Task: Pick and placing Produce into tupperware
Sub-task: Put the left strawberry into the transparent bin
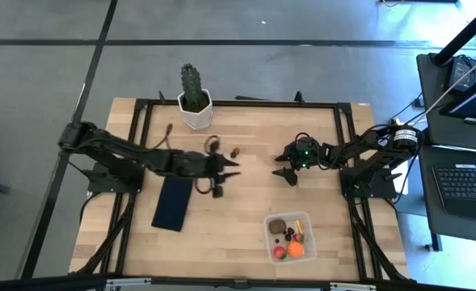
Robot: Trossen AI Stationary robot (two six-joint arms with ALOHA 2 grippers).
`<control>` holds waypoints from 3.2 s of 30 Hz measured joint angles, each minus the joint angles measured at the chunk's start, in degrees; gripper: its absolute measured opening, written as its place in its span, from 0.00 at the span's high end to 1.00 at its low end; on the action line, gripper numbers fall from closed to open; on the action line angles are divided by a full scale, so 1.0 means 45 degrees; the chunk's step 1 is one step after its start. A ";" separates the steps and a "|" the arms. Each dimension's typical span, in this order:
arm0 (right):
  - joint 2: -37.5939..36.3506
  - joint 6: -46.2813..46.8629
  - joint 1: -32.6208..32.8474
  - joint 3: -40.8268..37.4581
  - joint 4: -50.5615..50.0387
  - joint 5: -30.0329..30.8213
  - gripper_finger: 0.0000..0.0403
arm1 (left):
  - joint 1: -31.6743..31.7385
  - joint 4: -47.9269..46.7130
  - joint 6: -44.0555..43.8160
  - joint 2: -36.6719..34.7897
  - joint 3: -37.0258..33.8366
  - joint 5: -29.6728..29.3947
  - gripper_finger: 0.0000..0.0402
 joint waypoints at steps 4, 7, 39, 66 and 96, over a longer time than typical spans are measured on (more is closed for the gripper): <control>0.0000 -0.0013 0.0000 0.0000 0.0017 0.0000 0.16 | -0.0024 0.0459 -0.1155 -0.1394 -0.2273 -0.1526 0.74; 0.0005 -0.0016 0.0000 0.0000 0.0125 0.0000 0.16 | 0.0000 0.0431 -0.1928 -0.1921 -0.3560 -0.2039 0.74; 0.0005 -0.0056 -0.0005 0.0005 0.0606 0.0005 0.16 | -0.1754 0.1672 -0.5333 -0.1459 -0.6626 -0.5158 0.38; 0.0005 -0.0076 -0.0002 0.0010 0.0604 0.0012 0.16 | -0.1756 0.2578 -0.9601 0.3035 -0.6611 -0.6815 0.39; 0.0000 -0.0066 -0.0005 0.0010 0.0604 0.0141 0.16 | -0.1753 0.2857 -0.8837 0.3284 -0.6602 -0.6672 0.72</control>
